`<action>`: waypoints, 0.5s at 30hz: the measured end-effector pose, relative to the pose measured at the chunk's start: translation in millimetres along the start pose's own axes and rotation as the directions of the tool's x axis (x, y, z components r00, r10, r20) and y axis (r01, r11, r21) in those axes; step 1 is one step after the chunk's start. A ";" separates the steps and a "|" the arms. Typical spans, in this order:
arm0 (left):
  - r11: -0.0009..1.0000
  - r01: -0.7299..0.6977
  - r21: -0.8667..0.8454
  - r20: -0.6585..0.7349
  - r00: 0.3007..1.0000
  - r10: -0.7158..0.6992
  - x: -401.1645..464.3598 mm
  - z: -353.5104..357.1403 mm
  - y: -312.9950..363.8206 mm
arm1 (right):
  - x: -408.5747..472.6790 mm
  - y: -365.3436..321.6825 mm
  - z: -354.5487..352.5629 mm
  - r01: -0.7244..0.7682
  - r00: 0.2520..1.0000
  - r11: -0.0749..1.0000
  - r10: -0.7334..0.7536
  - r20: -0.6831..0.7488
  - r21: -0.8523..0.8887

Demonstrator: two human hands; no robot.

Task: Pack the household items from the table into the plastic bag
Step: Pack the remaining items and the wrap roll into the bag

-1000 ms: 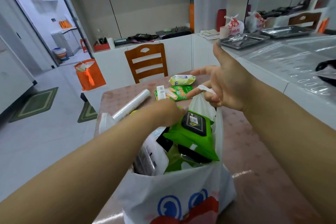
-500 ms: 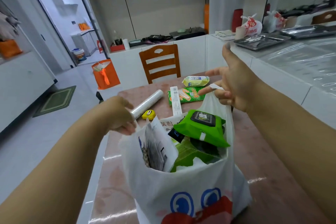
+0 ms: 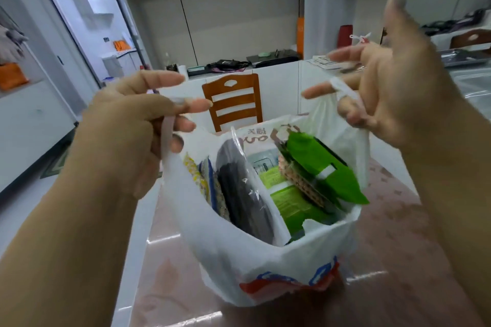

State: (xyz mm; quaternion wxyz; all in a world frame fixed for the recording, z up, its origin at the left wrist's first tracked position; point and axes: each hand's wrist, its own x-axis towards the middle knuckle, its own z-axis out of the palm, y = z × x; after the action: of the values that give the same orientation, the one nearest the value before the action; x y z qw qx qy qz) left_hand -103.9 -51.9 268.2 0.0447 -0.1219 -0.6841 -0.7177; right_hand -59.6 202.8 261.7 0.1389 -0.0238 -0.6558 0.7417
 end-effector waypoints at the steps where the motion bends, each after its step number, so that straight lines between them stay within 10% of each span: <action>1: 0.994 0.110 -0.017 0.035 0.993 -0.109 0.2 0.0 -9.6 | -0.1 8.2 -0.6 -0.072 0.997 0.996 0.072 -0.011 -0.046; 5: 0.886 0.453 -0.096 0.100 0.890 -0.444 3.4 9.1 -44.1 | 1.9 56.9 0.5 -0.354 0.935 0.902 0.342 -0.091 -0.248; 15: 0.899 0.384 -0.209 0.099 0.923 -0.371 15.7 3.1 -21.8 | 8.4 17.4 -15.1 -0.213 0.973 0.972 0.201 -0.117 -0.098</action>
State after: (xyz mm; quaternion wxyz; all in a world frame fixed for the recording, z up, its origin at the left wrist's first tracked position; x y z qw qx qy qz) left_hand -123.8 -45.9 250.8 -0.1287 -0.0116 -0.6104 -0.7815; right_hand -67.5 217.7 243.9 0.0942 -0.1391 -0.6812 0.7125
